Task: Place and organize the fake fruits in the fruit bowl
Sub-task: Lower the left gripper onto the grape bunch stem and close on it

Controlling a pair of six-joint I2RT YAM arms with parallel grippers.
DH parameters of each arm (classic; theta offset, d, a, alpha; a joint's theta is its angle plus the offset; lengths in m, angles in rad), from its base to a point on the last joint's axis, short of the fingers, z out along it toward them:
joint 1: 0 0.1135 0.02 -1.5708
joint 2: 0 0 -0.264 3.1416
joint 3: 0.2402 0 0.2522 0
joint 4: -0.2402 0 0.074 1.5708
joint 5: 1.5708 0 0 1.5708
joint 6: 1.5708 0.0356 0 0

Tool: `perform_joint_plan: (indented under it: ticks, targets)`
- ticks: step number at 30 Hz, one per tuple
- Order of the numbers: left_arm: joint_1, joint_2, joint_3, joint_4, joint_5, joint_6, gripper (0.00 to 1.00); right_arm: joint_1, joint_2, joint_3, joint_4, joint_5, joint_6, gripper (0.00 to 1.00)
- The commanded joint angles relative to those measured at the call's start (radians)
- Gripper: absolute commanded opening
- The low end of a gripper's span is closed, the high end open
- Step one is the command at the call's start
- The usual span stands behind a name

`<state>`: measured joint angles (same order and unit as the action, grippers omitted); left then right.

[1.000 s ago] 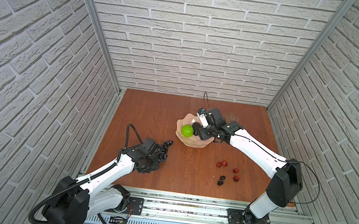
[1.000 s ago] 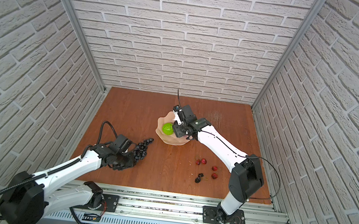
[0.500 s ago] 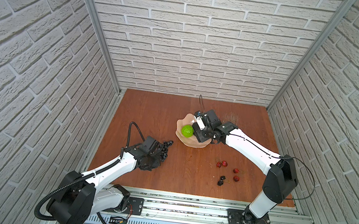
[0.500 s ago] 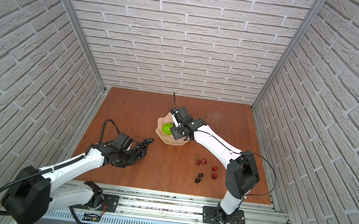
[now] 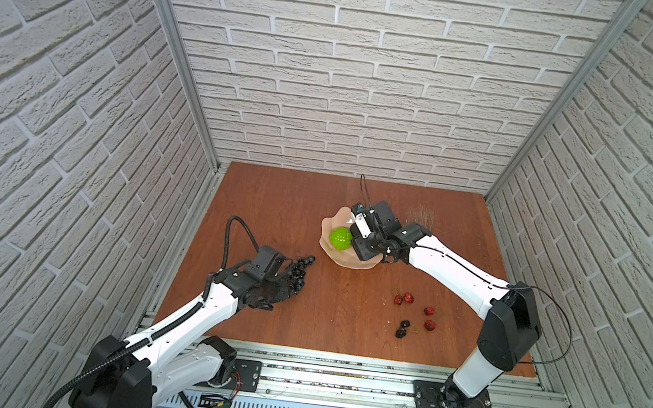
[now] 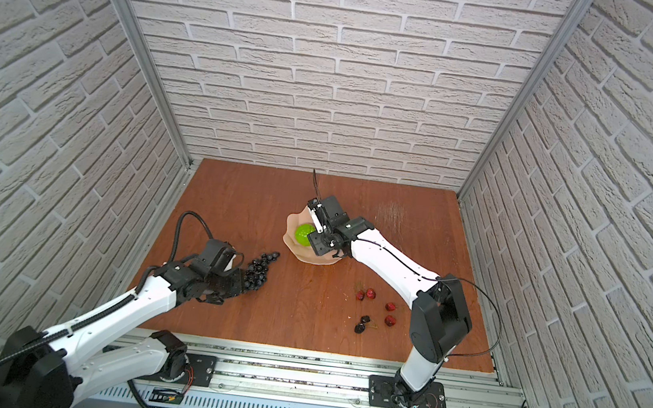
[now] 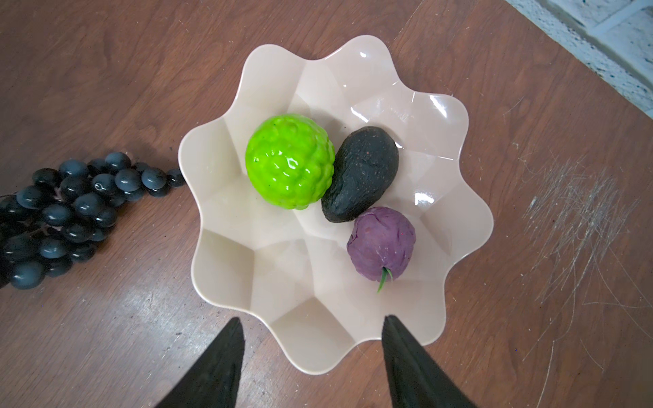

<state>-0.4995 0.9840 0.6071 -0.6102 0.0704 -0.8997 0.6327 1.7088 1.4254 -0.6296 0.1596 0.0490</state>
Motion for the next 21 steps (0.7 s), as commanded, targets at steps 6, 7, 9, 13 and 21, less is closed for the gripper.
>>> perform_joint_plan:
  ticks: [6, 7, 9, 13, 21]
  targets:
    - [0.004, -0.079, 0.014, -0.129, -0.1, -0.067, 0.4, 0.01, -0.046, -0.028, 0.04, -0.005, 0.013, 0.64]
    - [0.005, -0.085, 0.007, -0.117, -0.11, -0.07, 0.46, 0.01, -0.044, -0.028, 0.042, -0.006, 0.014, 0.64]
    - [0.006, -0.085, -0.007, -0.096, -0.121, -0.064, 0.52, 0.01, -0.041, -0.025, 0.041, -0.009, 0.017, 0.64]
    - [0.029, -0.064, -0.026, -0.041, -0.123, -0.057, 0.52, 0.012, -0.038, -0.024, 0.039, -0.007, 0.012, 0.64]
    - [0.109, -0.062, -0.12, 0.157, -0.028, -0.105, 0.38, 0.014, -0.018, -0.01, 0.03, -0.004, 0.012, 0.64]
